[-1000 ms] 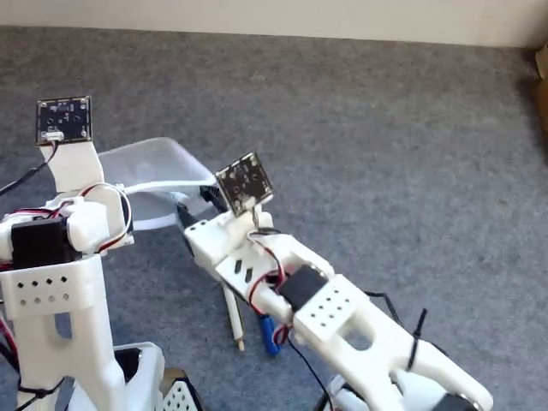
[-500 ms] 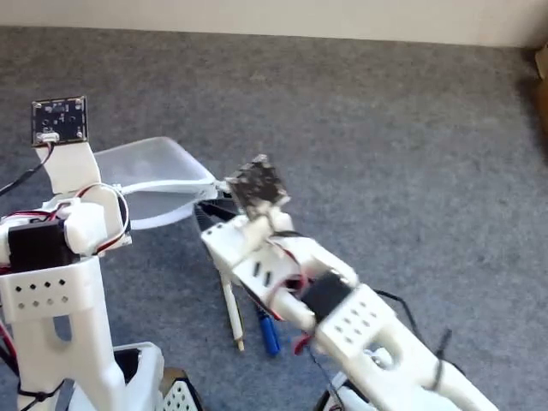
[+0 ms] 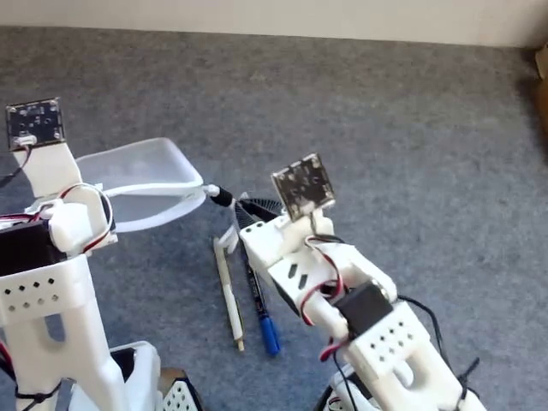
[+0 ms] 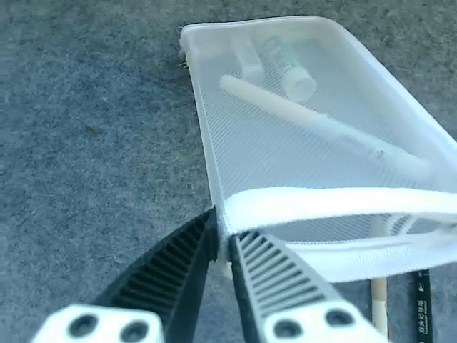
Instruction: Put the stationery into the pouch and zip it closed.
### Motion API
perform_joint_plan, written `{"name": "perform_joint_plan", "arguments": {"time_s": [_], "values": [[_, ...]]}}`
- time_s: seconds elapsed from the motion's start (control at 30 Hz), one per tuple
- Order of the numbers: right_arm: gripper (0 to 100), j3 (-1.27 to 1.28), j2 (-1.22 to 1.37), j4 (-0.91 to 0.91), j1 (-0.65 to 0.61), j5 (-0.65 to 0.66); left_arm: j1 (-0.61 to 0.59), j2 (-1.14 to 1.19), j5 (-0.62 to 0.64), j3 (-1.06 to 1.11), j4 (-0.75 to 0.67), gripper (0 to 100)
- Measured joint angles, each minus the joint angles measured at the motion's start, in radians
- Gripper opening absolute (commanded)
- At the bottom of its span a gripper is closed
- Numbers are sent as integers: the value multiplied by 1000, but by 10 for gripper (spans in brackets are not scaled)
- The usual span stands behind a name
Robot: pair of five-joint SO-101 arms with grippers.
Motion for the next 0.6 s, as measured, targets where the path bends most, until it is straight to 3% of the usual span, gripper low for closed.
{"name": "perform_joint_plan", "arguments": {"time_s": [0.3, 0.6], "values": [[11, -222, 325, 252, 0, 0, -103, 0, 35, 0, -23, 7], [11, -319, 658, 293, 0, 0, -166, 0, 40, 0, -52, 7]]}}
